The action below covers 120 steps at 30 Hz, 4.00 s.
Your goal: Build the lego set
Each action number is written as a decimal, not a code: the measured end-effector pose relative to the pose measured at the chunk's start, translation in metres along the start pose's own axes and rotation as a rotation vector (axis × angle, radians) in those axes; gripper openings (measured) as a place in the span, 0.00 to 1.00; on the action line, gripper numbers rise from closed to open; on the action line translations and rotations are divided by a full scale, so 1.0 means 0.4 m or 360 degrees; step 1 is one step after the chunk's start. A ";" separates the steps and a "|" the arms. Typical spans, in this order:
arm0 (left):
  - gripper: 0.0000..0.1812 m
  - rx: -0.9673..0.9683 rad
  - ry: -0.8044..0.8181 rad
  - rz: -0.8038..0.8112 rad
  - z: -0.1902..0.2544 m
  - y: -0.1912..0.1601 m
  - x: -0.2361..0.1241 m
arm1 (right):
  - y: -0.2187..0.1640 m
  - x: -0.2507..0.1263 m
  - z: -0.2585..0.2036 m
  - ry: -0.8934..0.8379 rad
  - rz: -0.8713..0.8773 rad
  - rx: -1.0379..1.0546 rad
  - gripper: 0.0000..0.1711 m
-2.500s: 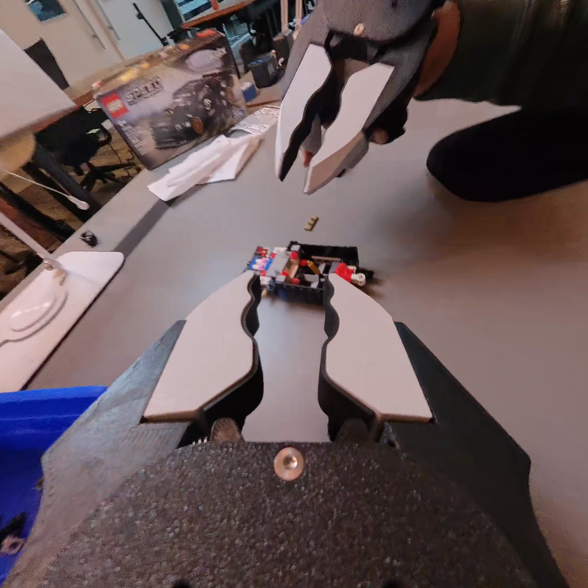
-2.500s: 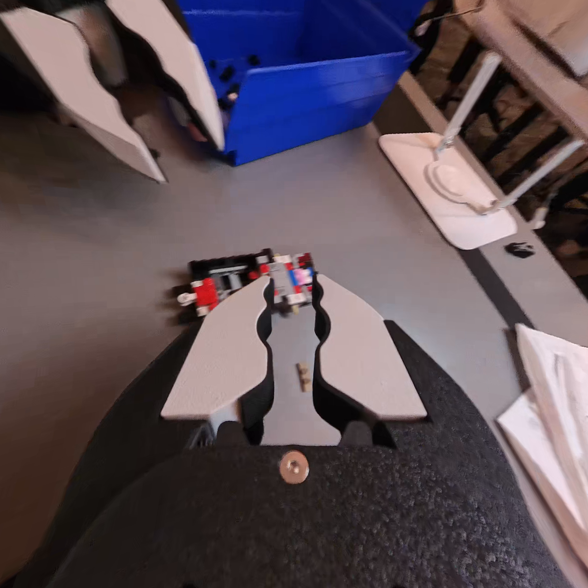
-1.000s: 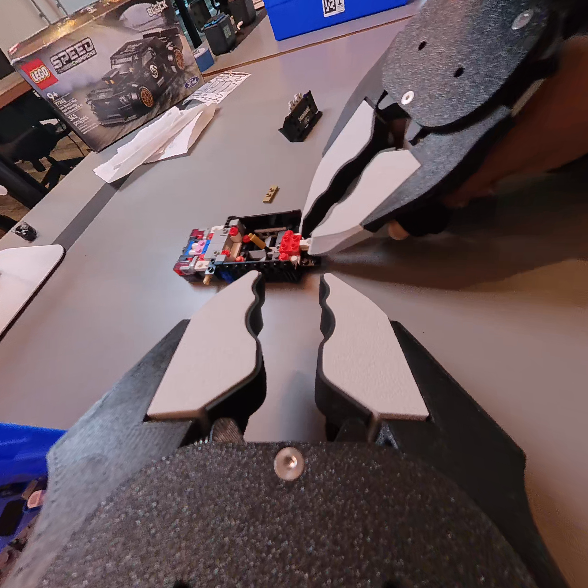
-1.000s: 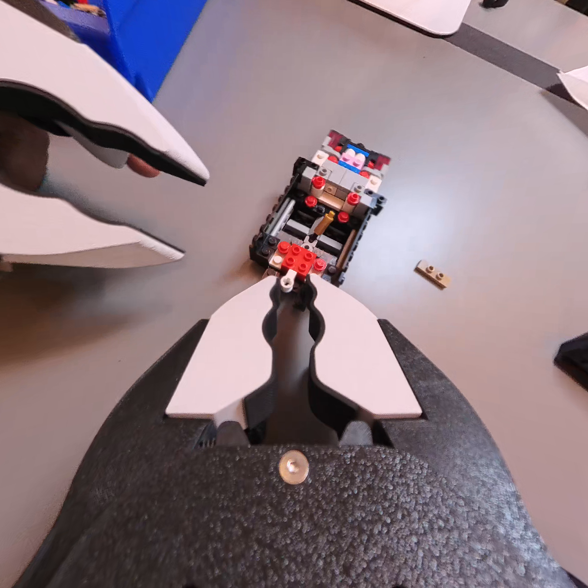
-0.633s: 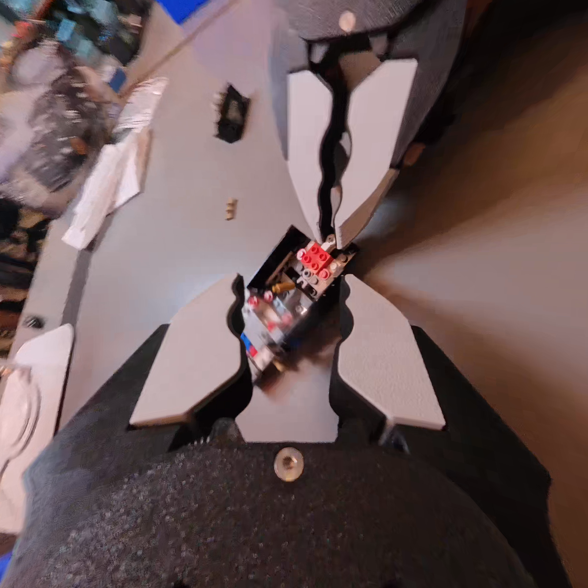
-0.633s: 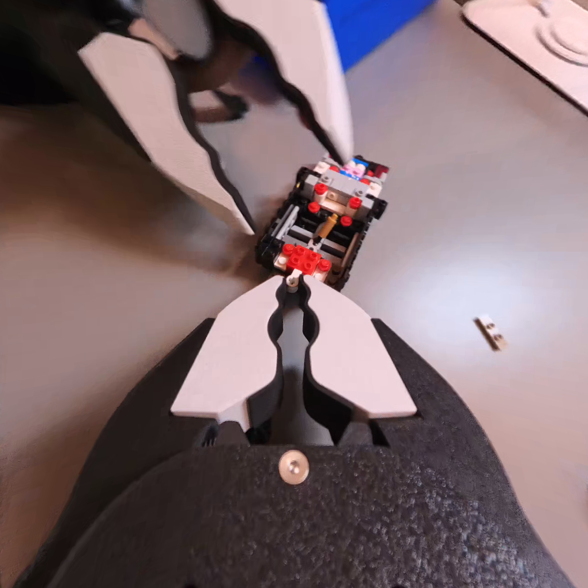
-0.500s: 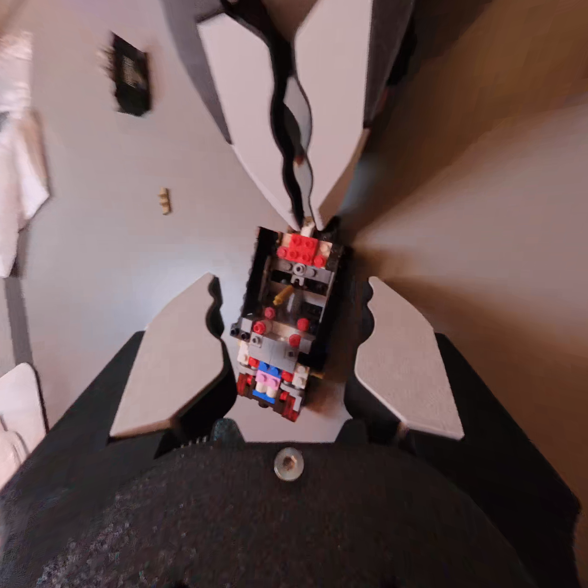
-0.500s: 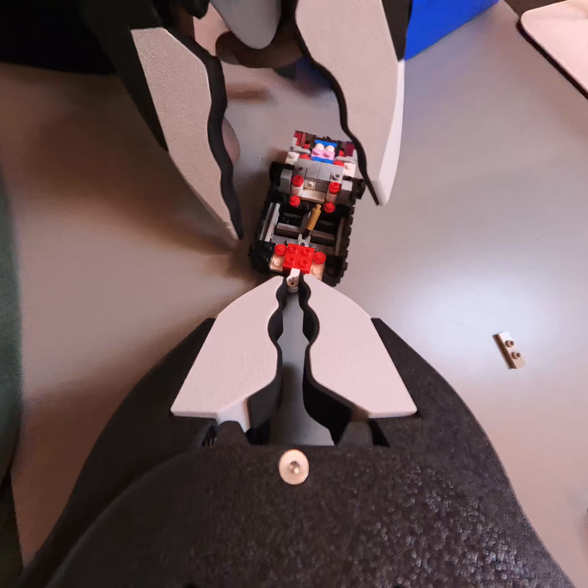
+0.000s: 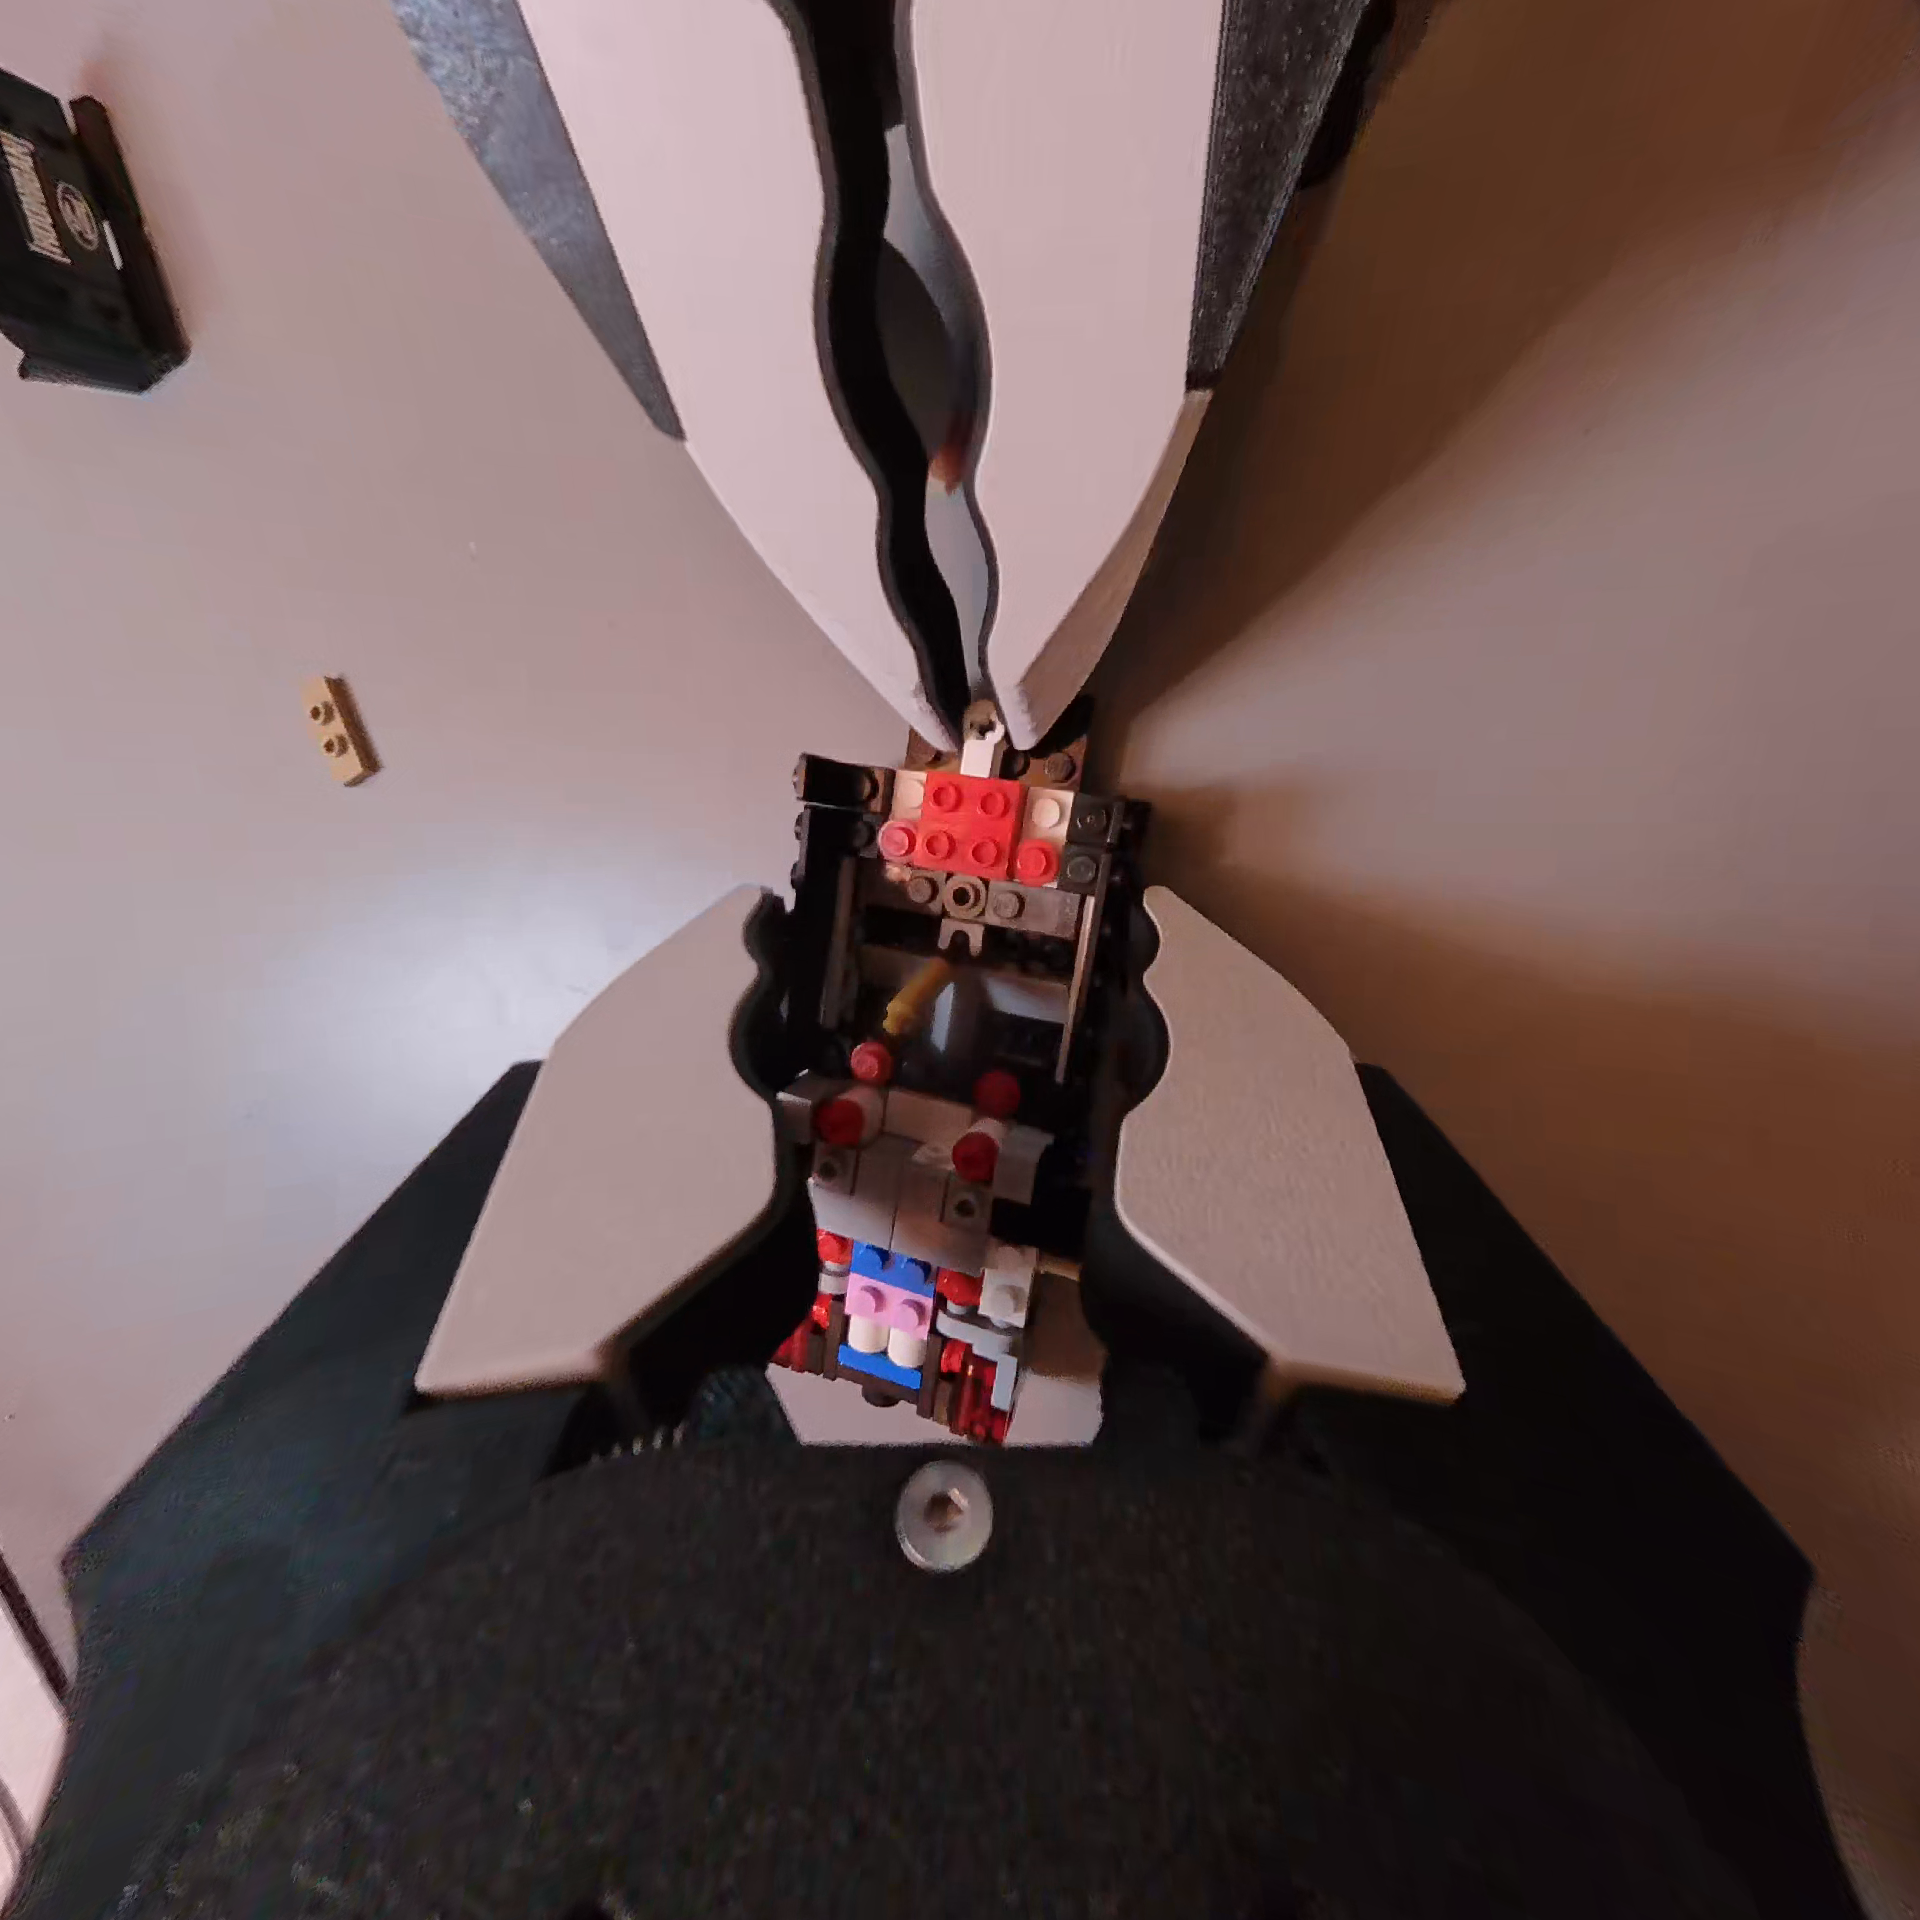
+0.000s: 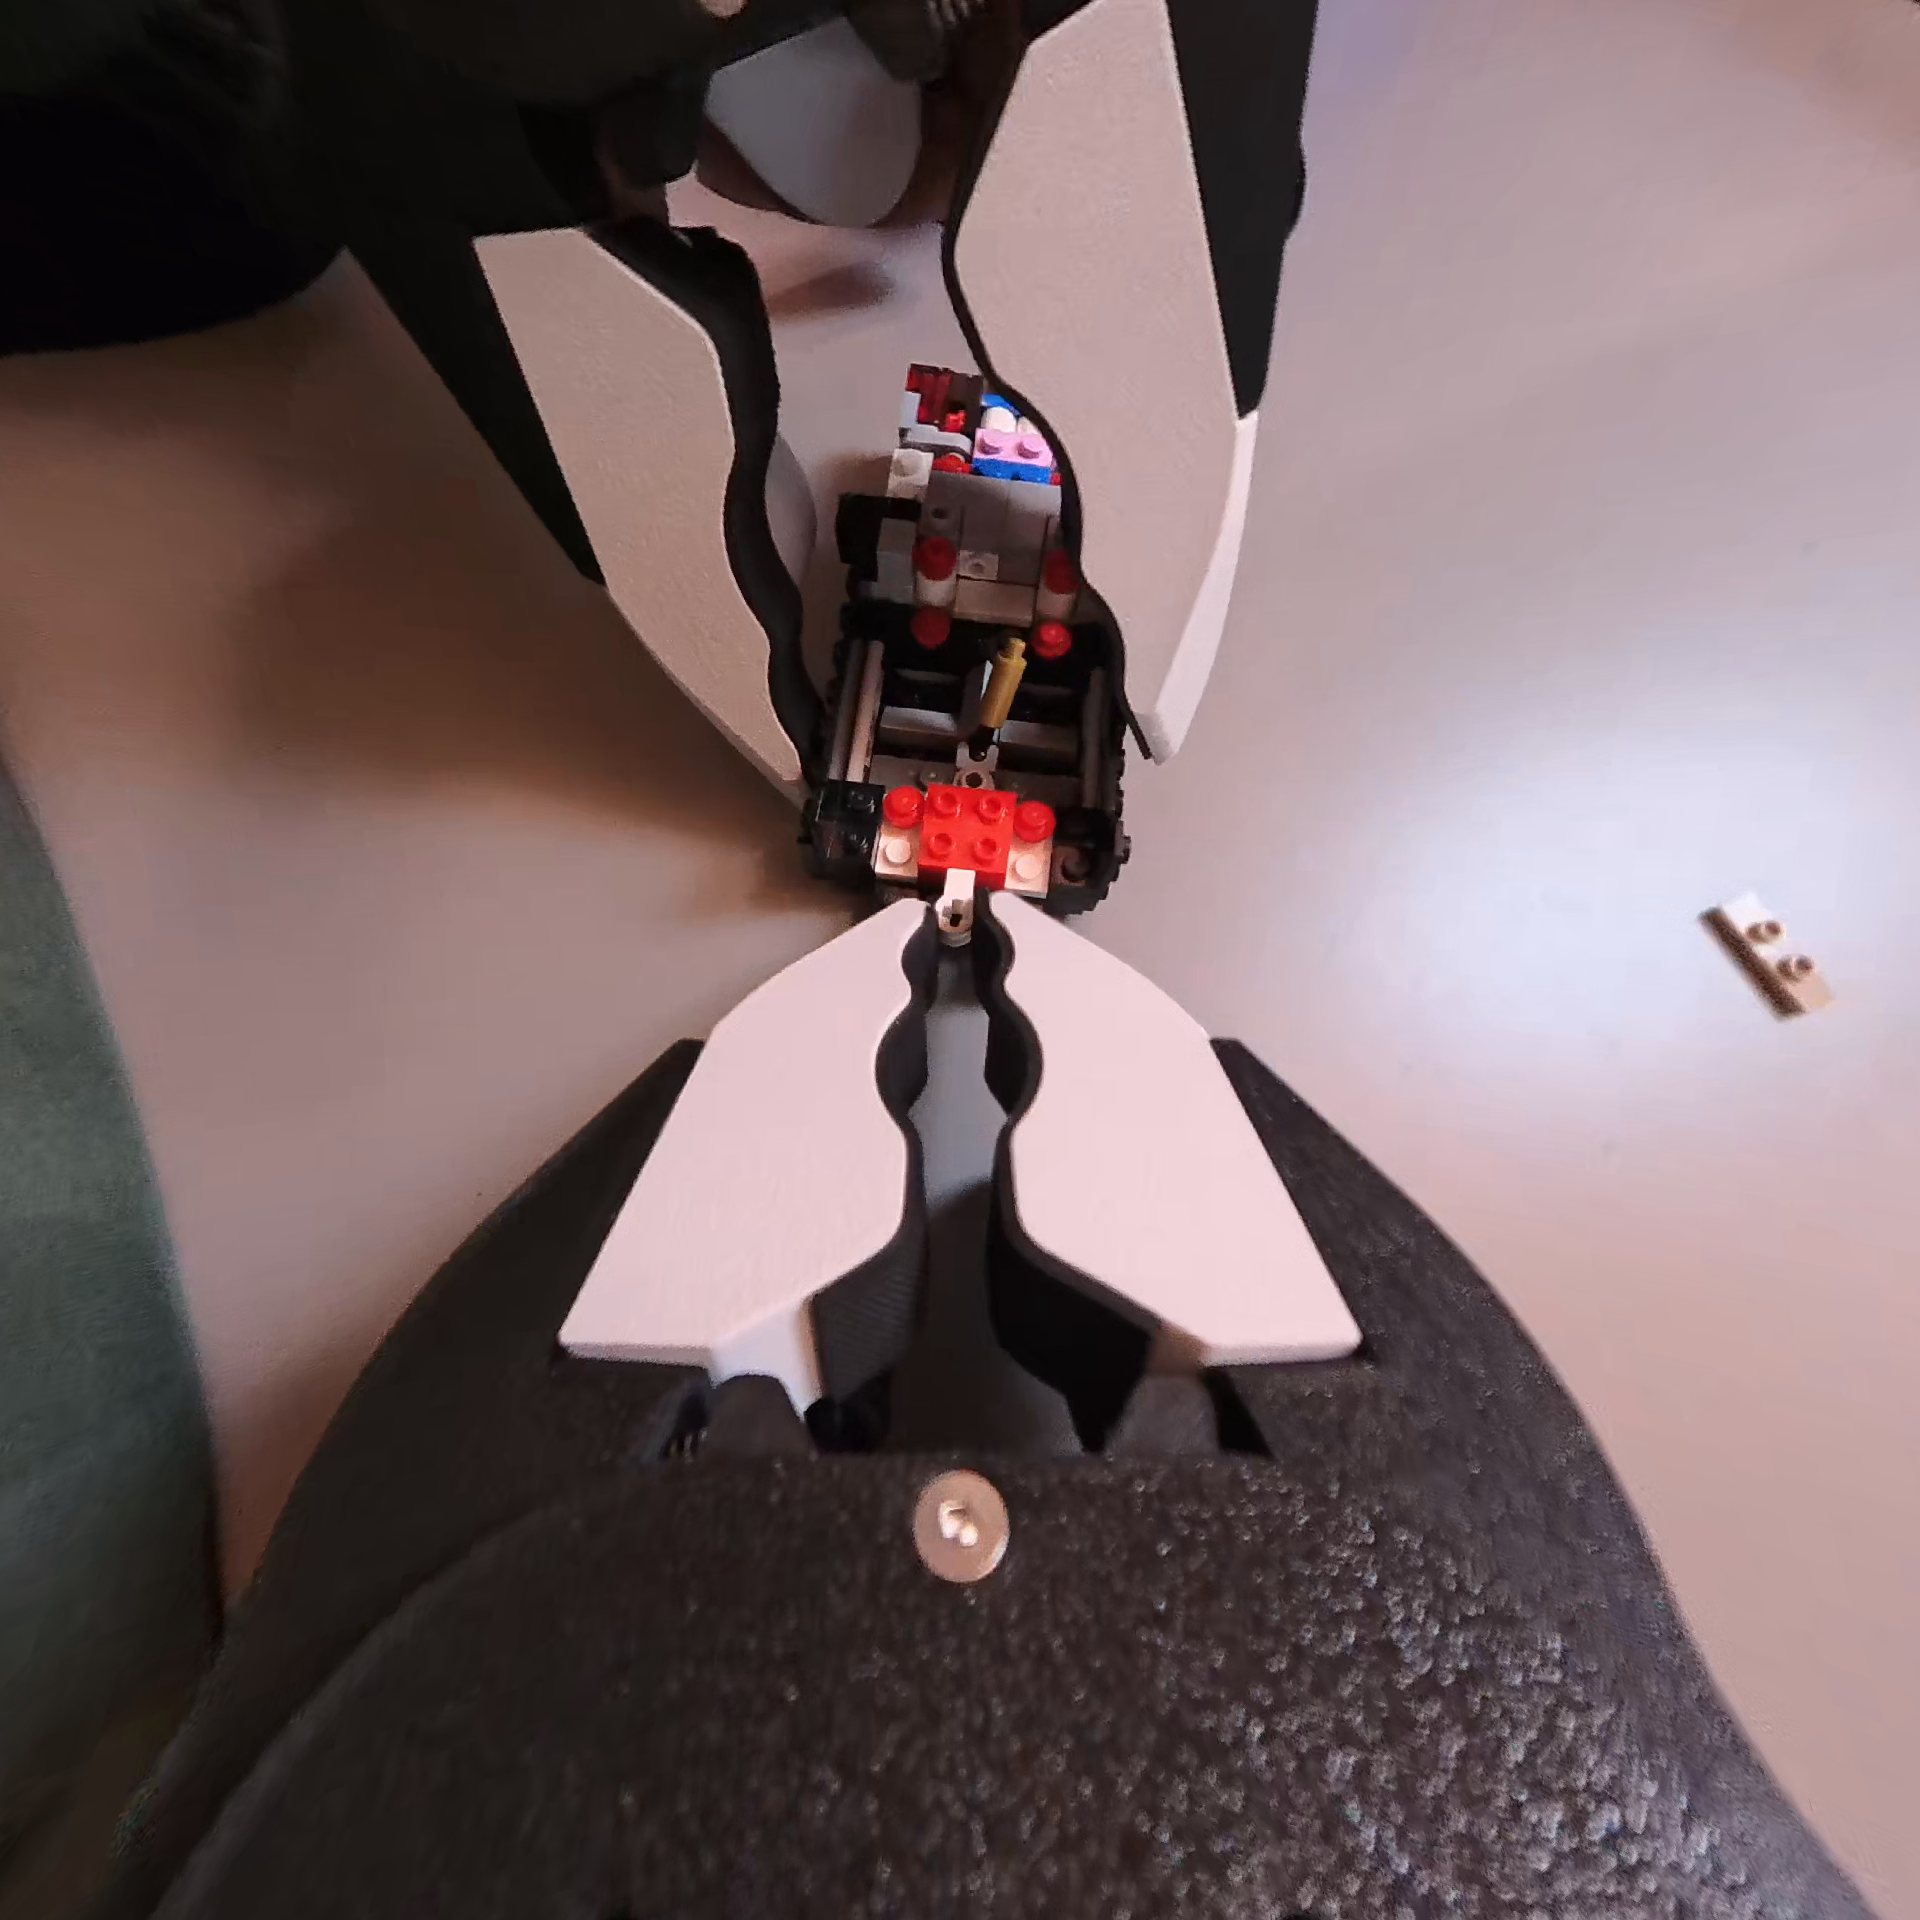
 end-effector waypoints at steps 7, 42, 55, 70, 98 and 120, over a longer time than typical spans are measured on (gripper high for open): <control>0.34 0.0070 -0.0043 0.0055 0.006 0.029 0.015 | -0.027 -0.025 -0.015 -0.0065 0.0064 0.0226 0.03; 0.32 0.0200 -0.0060 0.0334 0.054 0.142 0.063 | -0.137 -0.137 -0.075 -0.0129 0.0127 0.0458 0.03; 0.32 0.0191 -0.0041 0.0298 0.065 0.161 0.065 | -0.143 -0.145 -0.084 -0.0175 0.0056 0.0413 0.03; 0.35 0.0216 -0.0473 -0.0143 0.057 0.154 0.078 | -0.094 -0.096 -0.076 -0.0123 0.0047 0.0243 0.03; 0.40 0.0200 -0.0414 -0.0096 0.008 0.123 0.062 | -0.099 -0.186 -0.040 -0.0307 0.0247 0.0297 0.00; 0.33 0.0180 -0.0498 -0.0127 0.012 0.081 0.058 | -0.066 -0.061 -0.037 -0.0157 0.0009 0.0204 0.04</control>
Point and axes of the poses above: each gripper's, where its closed fingertips meet, x out along the fingers, y out of its top, z = x × y across the jaws, the point moved 4 cm from there along -x, back along the fingers, and after that the axes turned 8 degrees about y, right-handed, at the moved point
